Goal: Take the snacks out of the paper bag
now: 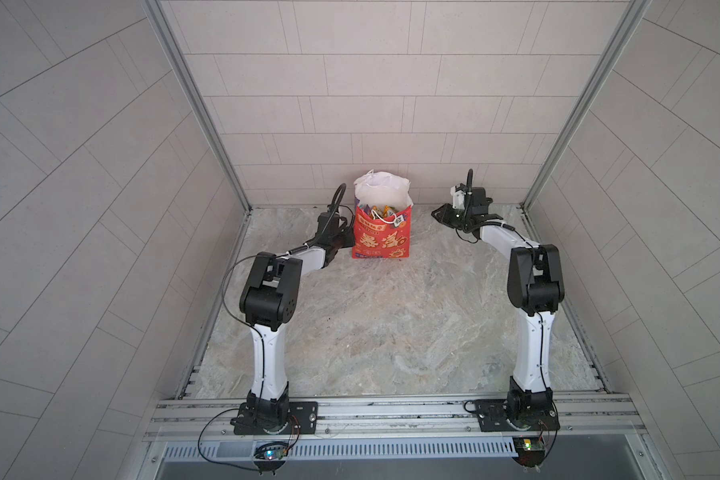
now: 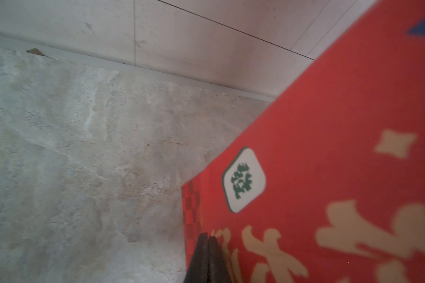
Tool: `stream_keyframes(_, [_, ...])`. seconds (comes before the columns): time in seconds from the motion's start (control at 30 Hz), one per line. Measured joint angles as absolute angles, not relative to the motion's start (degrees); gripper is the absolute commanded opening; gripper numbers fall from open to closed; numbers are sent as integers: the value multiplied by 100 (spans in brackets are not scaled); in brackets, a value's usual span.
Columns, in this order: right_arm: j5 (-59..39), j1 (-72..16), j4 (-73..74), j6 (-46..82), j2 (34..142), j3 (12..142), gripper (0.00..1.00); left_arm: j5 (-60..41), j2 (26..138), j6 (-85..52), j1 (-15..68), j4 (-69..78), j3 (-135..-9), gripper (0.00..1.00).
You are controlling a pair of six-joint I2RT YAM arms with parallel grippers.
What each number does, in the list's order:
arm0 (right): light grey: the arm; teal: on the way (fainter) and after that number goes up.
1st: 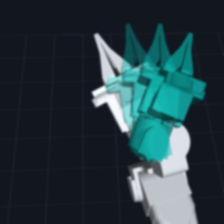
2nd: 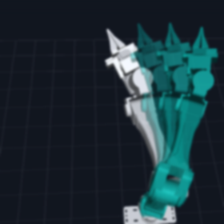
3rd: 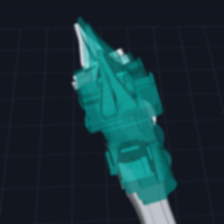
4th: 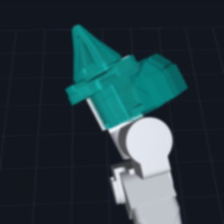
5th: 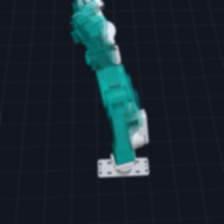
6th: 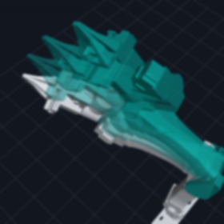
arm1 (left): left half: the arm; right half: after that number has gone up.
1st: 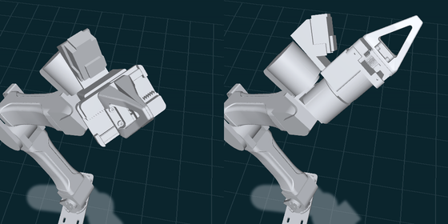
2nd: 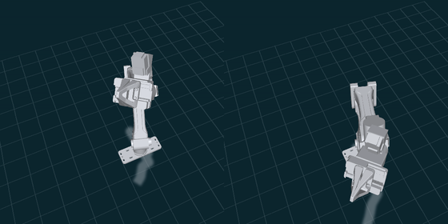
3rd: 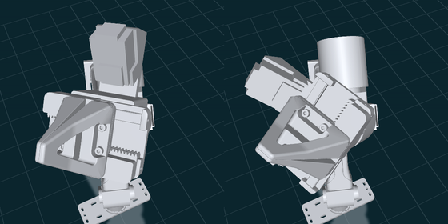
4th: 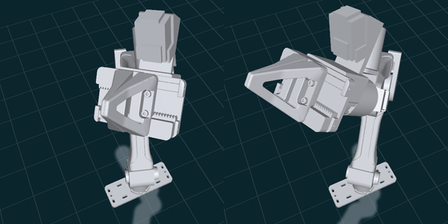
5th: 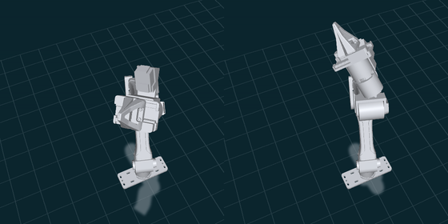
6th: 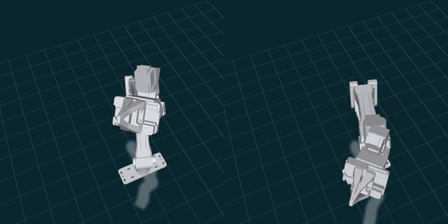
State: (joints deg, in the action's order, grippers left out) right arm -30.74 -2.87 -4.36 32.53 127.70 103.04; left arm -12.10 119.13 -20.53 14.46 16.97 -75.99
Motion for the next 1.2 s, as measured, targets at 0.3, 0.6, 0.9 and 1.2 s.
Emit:
stream_keyframes(0.3, [-3151, -340, -1022, 3352, 13817, 11972, 29, -1518, 11747, -1922, 1286, 1973, -7295, 0])
stream_keyframes(0.6, [-3330, -600, -1402, 3361, 14475, 13076, 30, -1892, 12248, -2119, 484, 1796, -8582, 0])
stream_keyframes(0.9, [-3612, -764, -1435, 3529, 15082, 13598, 30, -2641, 13854, -2364, 576, 1446, -10617, 0])
stream_keyframes(1.2, [-3990, -860, -1048, 3804, 15377, 13714, 30, -3454, 15196, -2790, 661, 1024, -12180, 0])
